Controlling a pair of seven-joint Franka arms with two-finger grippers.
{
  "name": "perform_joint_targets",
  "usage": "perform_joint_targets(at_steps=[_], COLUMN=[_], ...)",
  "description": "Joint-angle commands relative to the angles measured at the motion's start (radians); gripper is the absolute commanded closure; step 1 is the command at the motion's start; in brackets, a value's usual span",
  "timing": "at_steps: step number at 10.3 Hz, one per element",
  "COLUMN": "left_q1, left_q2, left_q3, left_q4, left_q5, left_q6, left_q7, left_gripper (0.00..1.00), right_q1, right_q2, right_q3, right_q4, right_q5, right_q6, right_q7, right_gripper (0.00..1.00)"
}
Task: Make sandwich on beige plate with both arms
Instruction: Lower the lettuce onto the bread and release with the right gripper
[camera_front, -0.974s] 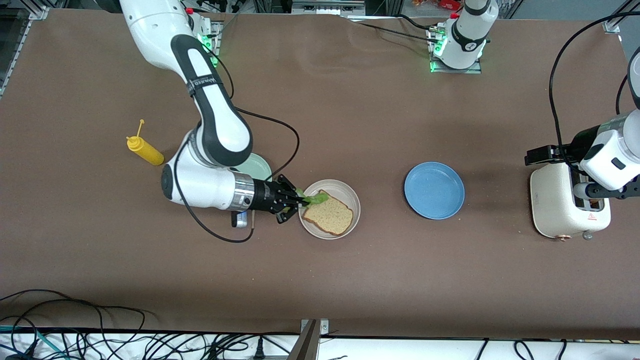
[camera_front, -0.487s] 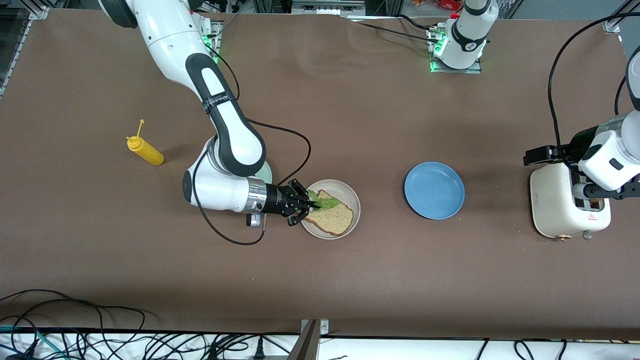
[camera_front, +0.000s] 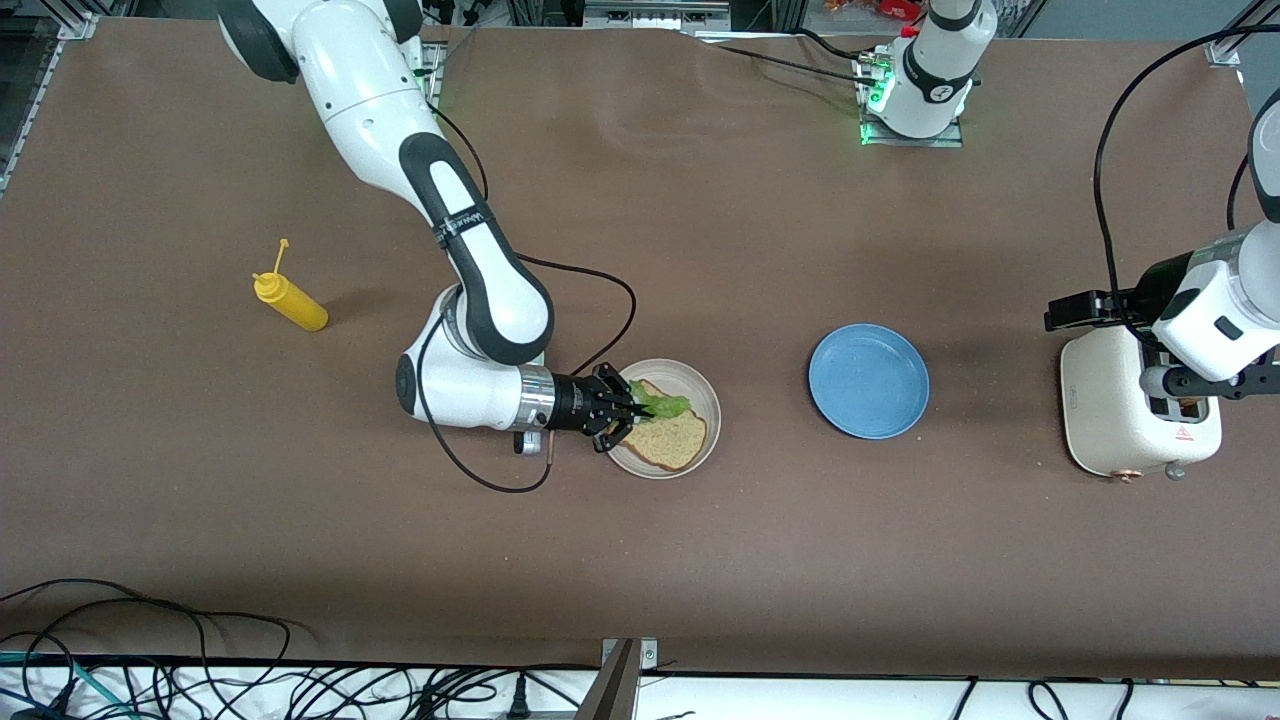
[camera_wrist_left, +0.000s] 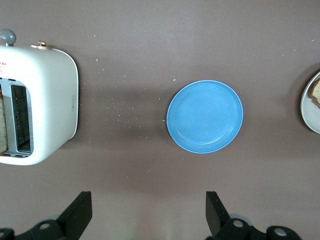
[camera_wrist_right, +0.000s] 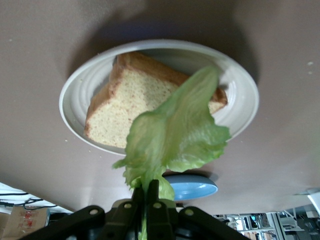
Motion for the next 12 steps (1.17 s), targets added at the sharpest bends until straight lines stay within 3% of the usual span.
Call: perform_joint_targets(at_steps=[1, 3, 6, 10, 12], left_q1=[-0.004, -0.005, -0.005, -0.004, -0.005], left_q2=[-0.001, -0.001, -0.001, -0.001, -0.001], left_q3=[-0.004, -0.004, -0.004, -0.004, -0.004], left_q4=[0.005, 0.003, 0.003, 0.003, 0.003], left_q5=[0.02, 0.02, 0.02, 0.02, 0.02], left_q6=[-0.001, -0.001, -0.001, -0.002, -0.002], left_q7=[-0.007, -0.01, -0.01, -0.01, -0.01], left_gripper=[0.0, 0.0, 0.0, 0.0, 0.0], right_q1=[0.007, 0.012, 0.02, 0.014, 0.003], right_q2=[0.036, 0.036, 0.033, 0.007, -0.063], right_q3=[0.008, 0.008, 0.005, -0.016, -0.065], right_q4=[0.055, 0.055, 0.057, 0.057, 0.057], right_q5=[0.019, 0.014, -0.018, -0.052, -0.2], right_q6=[0.028, 0.031, 0.031, 0.015, -0.064], right_q7=[0.02, 0.02, 0.022, 0.043, 0.043], right_gripper=[0.89, 0.39, 0.0, 0.0, 0.0])
